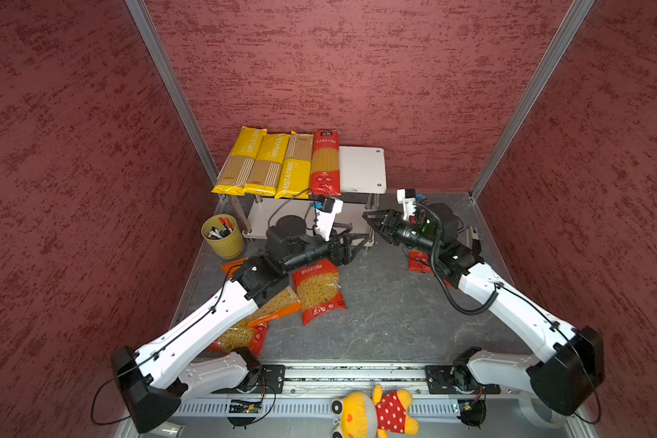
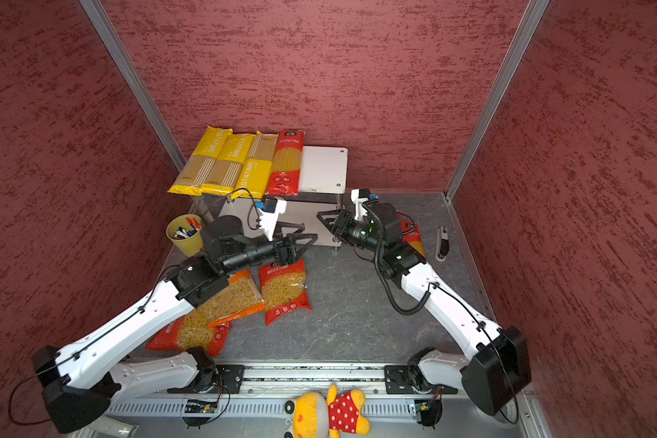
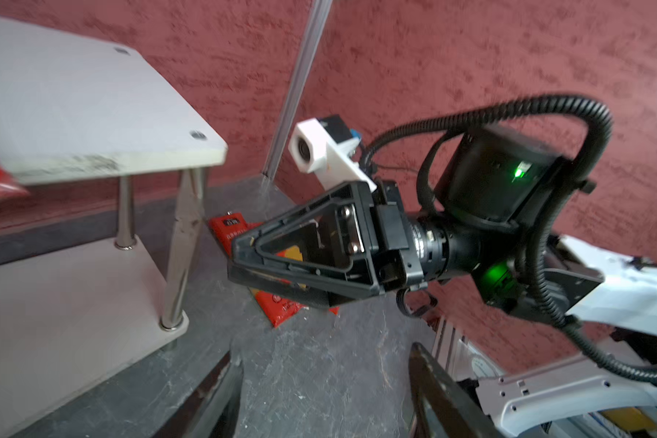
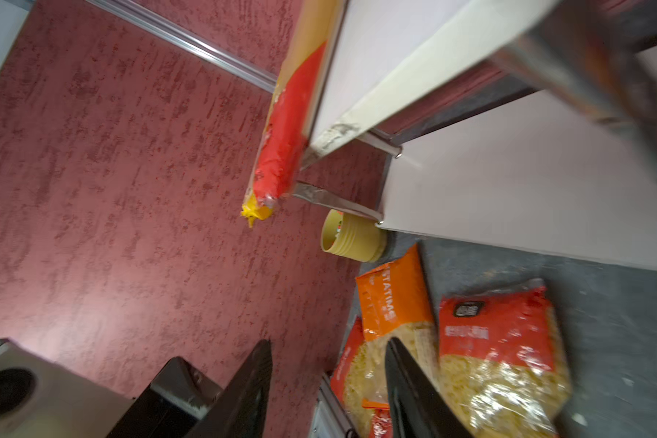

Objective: Place and organize the pasta boxes and bags onto the shelf
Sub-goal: 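Open both grippers and draw them back from the shelf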

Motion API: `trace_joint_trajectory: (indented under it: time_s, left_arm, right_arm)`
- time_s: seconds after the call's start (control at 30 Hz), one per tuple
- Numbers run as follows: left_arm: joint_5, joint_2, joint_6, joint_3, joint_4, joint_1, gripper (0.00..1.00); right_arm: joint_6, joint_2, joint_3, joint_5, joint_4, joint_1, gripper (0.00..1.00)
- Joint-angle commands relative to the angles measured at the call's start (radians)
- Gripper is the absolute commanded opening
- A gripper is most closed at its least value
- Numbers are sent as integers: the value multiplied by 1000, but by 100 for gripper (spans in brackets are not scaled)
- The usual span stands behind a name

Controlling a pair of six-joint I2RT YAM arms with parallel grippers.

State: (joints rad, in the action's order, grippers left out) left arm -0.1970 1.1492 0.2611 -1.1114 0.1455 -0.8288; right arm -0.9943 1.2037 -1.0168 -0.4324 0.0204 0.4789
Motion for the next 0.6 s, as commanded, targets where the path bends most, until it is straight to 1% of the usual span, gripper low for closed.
trace_joint_trajectory:
  time_s: [0.0, 0.1, 0.17, 0.2, 0.3, 0.4, 0.57]
  left_arm:
    - [178, 88, -101, 36, -89, -104, 69]
    - [193, 186, -80, 85, -182, -164, 69]
    - [197, 253, -60, 105, -230, -190, 69]
    - [198, 288, -55, 112, -256, -200, 69]
    - [202, 374, -21, 129, -300, -211, 69]
    - [198, 427, 8, 145, -341, -208, 69]
    - [197, 488, 37, 155, -342, -193, 69]
  right_arm:
    - [124, -42, 79, 90, -190, -81, 50]
    - [204, -40, 160, 146, -252, -182, 50]
    - [262, -2, 192, 180, -269, -246, 50]
    - [300, 26, 191, 223, -288, -268, 49]
    - [384, 134, 169, 344, -290, -294, 48]
    - [431, 240, 125, 442, -273, -298, 46]
    - [482, 404, 23, 558, -260, -298, 45]
